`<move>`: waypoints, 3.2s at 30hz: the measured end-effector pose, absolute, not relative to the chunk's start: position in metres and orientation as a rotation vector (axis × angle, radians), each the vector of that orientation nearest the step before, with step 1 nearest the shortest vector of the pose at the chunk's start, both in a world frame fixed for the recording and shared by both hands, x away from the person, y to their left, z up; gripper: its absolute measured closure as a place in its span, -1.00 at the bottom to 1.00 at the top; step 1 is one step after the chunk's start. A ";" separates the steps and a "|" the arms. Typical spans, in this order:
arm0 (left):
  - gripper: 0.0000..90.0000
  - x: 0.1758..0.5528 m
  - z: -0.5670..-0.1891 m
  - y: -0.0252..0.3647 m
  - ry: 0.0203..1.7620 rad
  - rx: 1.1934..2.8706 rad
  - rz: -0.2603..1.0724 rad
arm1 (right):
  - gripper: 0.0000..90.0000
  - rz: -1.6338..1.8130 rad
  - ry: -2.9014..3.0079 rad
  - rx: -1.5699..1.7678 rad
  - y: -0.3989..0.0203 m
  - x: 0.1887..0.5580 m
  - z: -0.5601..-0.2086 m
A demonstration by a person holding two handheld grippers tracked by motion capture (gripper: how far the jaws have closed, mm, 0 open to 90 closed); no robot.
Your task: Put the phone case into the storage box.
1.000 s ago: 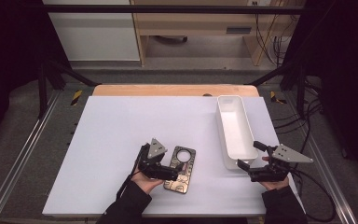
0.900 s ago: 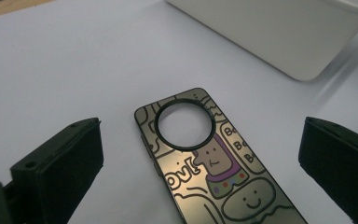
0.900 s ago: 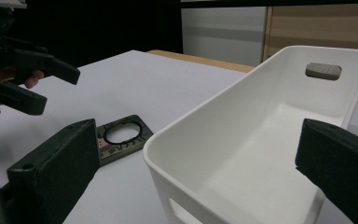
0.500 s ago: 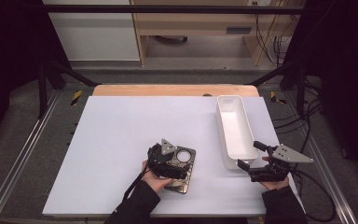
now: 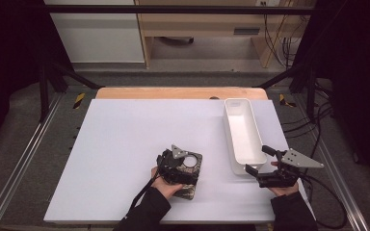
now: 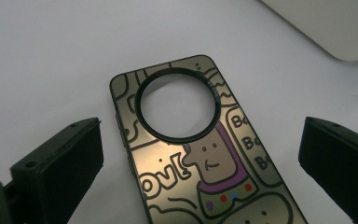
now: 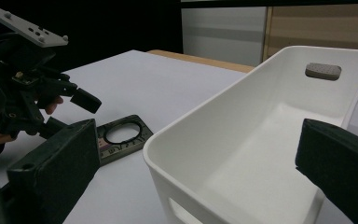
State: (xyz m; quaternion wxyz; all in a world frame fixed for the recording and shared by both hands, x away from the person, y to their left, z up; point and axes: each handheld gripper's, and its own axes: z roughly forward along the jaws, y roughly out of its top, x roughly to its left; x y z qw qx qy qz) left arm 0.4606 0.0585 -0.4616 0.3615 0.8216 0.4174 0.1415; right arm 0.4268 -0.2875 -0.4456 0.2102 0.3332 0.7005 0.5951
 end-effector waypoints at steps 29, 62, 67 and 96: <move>-1.00 0.461 -0.478 0.038 1.245 2.175 0.401 | -0.99 1.652 1.950 0.925 -0.287 0.427 -0.446; -0.86 0.461 -0.479 0.026 1.344 2.193 0.460 | -0.99 1.654 1.950 0.926 -0.287 0.427 -0.446; -0.85 0.461 -0.479 0.026 1.344 2.194 0.460 | -0.99 1.654 1.949 0.926 -0.287 0.427 -0.446; -0.75 0.460 -0.470 0.038 1.298 2.216 0.458 | -0.99 1.662 1.950 0.921 -0.288 0.427 -0.445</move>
